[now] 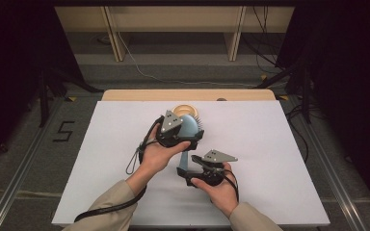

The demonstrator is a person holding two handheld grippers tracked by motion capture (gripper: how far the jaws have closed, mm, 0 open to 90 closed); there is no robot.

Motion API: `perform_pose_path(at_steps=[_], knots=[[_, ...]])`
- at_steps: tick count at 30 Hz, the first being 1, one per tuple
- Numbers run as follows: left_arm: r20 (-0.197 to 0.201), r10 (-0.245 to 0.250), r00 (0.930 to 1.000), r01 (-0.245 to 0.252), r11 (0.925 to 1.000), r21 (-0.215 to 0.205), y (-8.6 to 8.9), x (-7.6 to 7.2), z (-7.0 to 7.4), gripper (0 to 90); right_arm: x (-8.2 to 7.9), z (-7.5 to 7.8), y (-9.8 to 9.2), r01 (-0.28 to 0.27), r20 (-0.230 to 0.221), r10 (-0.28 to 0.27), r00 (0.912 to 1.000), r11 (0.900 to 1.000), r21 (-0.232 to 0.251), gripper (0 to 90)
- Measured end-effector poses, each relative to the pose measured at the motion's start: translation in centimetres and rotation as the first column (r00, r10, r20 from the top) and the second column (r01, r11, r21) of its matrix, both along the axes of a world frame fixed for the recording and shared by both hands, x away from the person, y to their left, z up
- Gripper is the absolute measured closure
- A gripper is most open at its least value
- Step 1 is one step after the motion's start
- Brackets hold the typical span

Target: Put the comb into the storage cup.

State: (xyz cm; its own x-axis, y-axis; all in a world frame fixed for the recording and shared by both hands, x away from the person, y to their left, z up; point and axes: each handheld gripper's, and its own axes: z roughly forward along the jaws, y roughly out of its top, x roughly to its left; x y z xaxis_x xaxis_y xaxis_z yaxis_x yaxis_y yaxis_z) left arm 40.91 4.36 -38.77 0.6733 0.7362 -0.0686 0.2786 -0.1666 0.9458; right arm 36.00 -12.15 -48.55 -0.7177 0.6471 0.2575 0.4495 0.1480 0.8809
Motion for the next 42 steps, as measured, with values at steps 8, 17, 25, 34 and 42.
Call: perform_pose_path(at_steps=[8, 17, 25, 34, 42], knots=[[0.007, 0.024, 0.9997, -0.024, 0.9997, -0.004, 0.3, 0.3, 0.0, 19.0, 0.0, 0.4, -0.5, -0.017, 0.021, 0.017, 0.9996, 1.000, -0.002, 17.7], [0.016, 0.052, 0.9985, -0.051, 0.9987, -0.006, 0.8, 0.7, 0.3, 19.0, 0.0, 0.7, -1.2, -0.017, 0.036, 0.017, 0.9992, 1.000, -0.002, 17.2], [0.033, 0.069, 0.9971, -0.069, 0.9976, -0.008, 1.2, 0.9, 0.8, 19.1, -0.1, 1.0, -1.9, -0.014, 0.049, 0.015, 0.9987, 1.000, -0.007, 17.0], [0.042, 0.078, 0.9960, -0.078, 0.9969, -0.009, 1.5, 1.0, 1.2, 19.2, -0.2, 1.4, -3.1, -0.026, 0.081, 0.029, 0.9963, 0.999, -0.037, 16.5], [0.048, 0.082, 0.9955, -0.082, 0.9966, -0.011, 1.7, 1.2, 1.7, 19.2, -0.4, 2.1, -5.0, -0.003, 0.120, 0.009, 0.9927, 0.999, -0.050, 16.5]])
